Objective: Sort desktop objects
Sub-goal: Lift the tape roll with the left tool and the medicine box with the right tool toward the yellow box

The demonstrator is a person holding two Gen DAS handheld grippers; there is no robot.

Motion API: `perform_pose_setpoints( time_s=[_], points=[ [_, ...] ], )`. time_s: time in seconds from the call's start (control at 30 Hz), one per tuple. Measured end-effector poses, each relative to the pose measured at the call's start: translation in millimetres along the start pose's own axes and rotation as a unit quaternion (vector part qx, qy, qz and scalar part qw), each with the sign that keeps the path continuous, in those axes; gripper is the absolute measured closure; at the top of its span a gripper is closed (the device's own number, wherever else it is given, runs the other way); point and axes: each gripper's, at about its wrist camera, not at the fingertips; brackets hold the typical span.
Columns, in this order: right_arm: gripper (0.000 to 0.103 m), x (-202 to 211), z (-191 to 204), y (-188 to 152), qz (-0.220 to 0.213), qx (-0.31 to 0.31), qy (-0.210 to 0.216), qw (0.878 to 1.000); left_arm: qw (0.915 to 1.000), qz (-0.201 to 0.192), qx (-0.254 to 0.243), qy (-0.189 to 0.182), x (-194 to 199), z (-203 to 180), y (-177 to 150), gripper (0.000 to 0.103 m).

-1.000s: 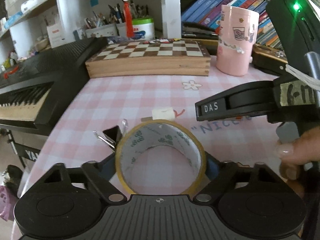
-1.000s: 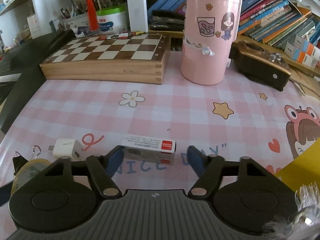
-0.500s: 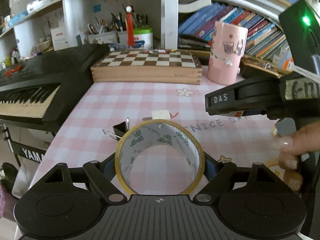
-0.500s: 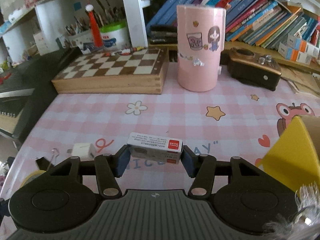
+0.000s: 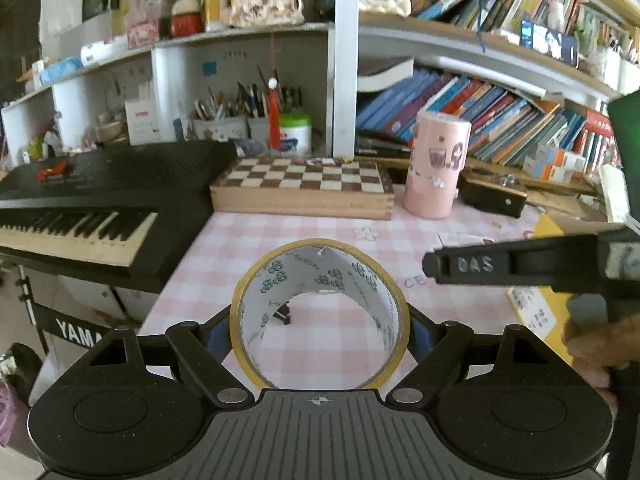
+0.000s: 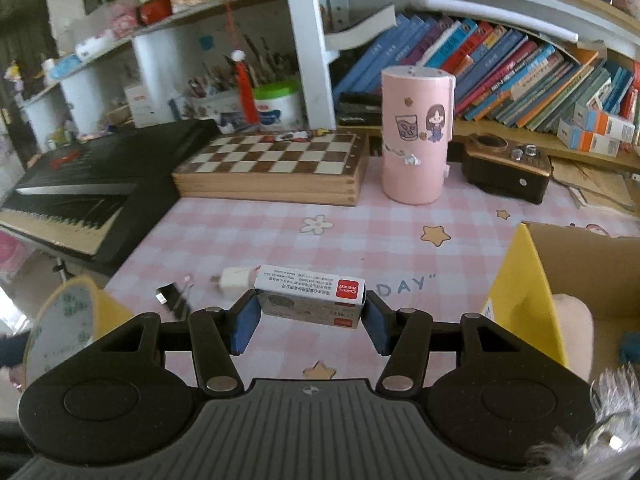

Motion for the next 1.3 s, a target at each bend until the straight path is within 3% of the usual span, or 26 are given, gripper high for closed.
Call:
perform_pose_setpoints(
  time_s=[0.37,0.87,1.3],
  points=[
    [0.050,72,3,-28,-0.009,0.036,0.023,0.999,0.9998,-0.013,0.012,-0.013,50,13,-11,0.019],
    [0.050,138,29,-94,-0.014,0.049,-0.002,0.999,0.9992,-0.026,-0.002,-0.031,118,19,-47,0.019],
    [0.050,190,44,-158,-0.007,0.015,-0.025,1.000,0.9971,-0.016,-0.037,-0.065,163,16,-86,0.019]
  ],
)
Point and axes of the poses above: each gripper's, at about its wrist camera, not at the fingertips, and x roughly against the way its jaws point, z to its left, y to its top, and after that the axes turned 4 degrees about -x, right-handed
